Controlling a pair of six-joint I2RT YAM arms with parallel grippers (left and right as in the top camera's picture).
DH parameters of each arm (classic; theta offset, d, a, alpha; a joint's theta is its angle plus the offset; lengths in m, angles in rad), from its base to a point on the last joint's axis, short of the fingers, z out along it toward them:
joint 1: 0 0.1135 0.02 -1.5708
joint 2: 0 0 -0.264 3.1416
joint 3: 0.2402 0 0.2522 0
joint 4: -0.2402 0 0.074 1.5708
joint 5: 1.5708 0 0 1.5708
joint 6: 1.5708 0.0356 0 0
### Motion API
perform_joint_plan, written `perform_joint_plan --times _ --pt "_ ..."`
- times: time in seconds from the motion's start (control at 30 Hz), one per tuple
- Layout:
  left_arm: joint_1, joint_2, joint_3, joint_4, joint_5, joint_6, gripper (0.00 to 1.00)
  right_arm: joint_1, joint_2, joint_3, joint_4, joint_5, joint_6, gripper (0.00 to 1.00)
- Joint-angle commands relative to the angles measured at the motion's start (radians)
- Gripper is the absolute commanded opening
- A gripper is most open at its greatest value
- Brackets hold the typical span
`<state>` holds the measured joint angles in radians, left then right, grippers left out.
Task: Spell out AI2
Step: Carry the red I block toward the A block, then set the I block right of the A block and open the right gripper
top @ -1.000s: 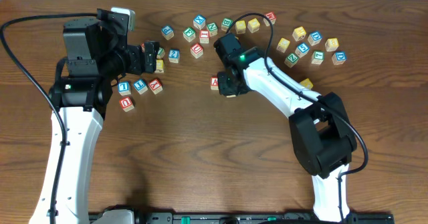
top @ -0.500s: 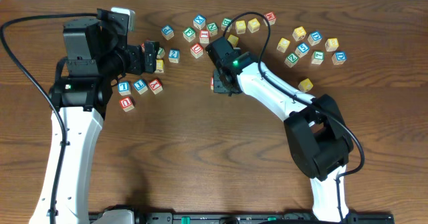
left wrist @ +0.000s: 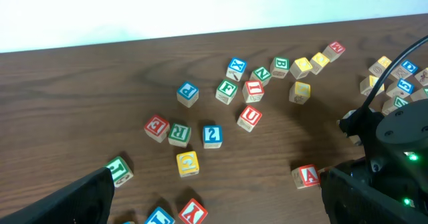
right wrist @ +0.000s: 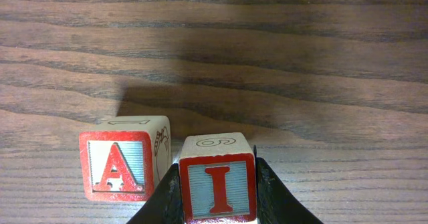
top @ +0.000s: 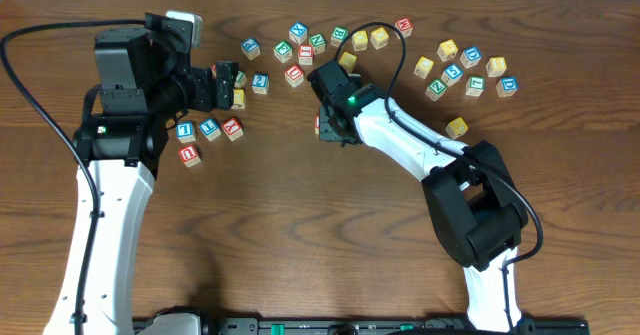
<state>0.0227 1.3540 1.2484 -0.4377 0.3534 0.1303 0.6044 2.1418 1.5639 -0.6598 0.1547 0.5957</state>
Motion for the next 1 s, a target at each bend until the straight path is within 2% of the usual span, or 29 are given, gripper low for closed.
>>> perform_joint_plan --times 0.0,0.17,0.33,0.7,0.97 --pt "0.0 -0.002 0.026 0.003 0.001 -0.008 0.98 0.006 -0.008 -0.01 0.004 0.027 0.017 0.19" --pt "0.0 -0.002 0.026 0.003 0.001 -0.008 0.98 0.006 -0.008 -0.01 0.006 0.027 0.017 0.23" --pt "0.0 -0.002 0.026 0.003 0.001 -0.008 0.98 0.006 -0.008 -0.01 0.01 0.027 0.017 0.39" --pt "0.0 -0.002 0.026 0.003 0.001 -0.008 0.98 0.003 -0.021 -0.005 0.005 0.026 0.017 0.4" --pt "0.0 -0.002 0.026 0.003 0.001 -0.008 0.98 -0.031 -0.173 -0.005 -0.01 0.031 -0.015 0.4"
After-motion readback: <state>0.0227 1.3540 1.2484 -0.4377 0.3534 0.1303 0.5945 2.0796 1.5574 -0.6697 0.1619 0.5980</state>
